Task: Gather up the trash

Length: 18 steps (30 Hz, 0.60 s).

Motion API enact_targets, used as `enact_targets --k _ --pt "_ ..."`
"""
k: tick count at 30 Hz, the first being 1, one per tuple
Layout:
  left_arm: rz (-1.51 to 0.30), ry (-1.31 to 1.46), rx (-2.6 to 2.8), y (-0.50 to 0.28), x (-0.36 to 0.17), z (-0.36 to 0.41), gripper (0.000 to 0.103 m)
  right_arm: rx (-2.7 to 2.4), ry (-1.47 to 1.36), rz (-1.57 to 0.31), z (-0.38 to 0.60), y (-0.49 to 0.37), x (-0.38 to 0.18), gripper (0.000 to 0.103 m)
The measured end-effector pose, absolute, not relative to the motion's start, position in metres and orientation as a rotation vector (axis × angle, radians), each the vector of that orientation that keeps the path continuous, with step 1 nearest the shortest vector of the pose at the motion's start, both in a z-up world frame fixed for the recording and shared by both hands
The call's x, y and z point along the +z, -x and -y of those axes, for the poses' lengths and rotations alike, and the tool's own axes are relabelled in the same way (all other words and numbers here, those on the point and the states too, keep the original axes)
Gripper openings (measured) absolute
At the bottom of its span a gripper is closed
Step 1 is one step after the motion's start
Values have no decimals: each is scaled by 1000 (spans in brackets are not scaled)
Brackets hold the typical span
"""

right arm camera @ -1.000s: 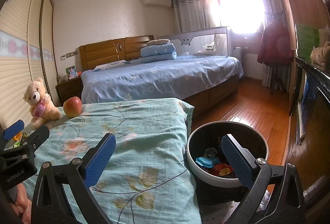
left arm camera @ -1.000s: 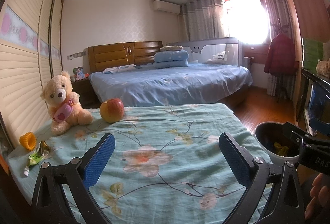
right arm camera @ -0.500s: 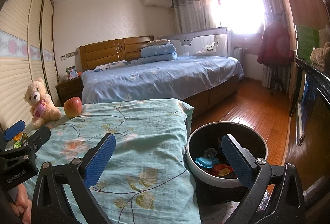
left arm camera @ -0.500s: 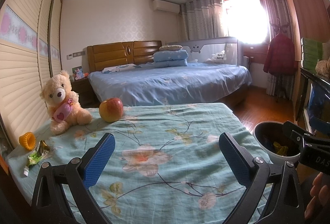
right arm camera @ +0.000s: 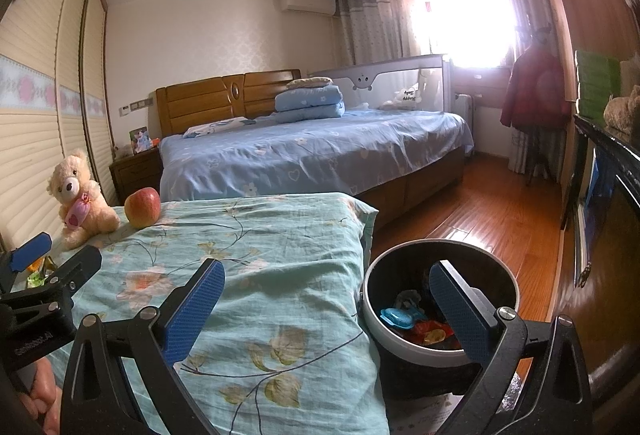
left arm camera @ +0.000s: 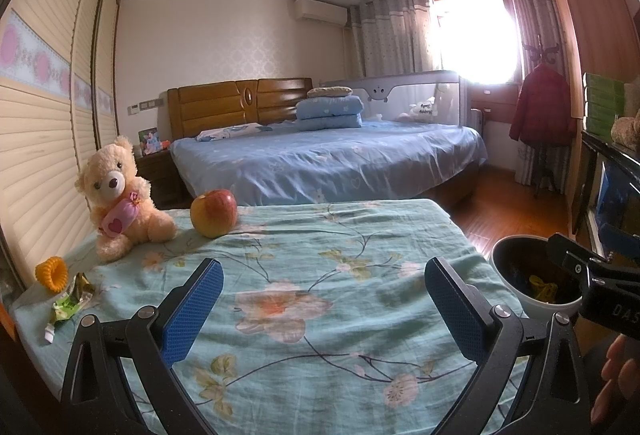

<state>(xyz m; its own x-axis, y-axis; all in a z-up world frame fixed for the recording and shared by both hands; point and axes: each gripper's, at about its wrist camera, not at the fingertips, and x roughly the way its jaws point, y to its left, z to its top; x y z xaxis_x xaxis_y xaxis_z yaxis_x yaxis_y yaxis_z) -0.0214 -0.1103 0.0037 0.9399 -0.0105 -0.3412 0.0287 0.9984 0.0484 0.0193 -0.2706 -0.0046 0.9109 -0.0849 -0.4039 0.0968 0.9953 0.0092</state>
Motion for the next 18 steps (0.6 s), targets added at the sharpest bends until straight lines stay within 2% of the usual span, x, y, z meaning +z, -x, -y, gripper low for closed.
enact_targets --k 18 --pt "-359 -51 -30 17 3 111 102 -93 -29 -416 269 -20 -5 103"
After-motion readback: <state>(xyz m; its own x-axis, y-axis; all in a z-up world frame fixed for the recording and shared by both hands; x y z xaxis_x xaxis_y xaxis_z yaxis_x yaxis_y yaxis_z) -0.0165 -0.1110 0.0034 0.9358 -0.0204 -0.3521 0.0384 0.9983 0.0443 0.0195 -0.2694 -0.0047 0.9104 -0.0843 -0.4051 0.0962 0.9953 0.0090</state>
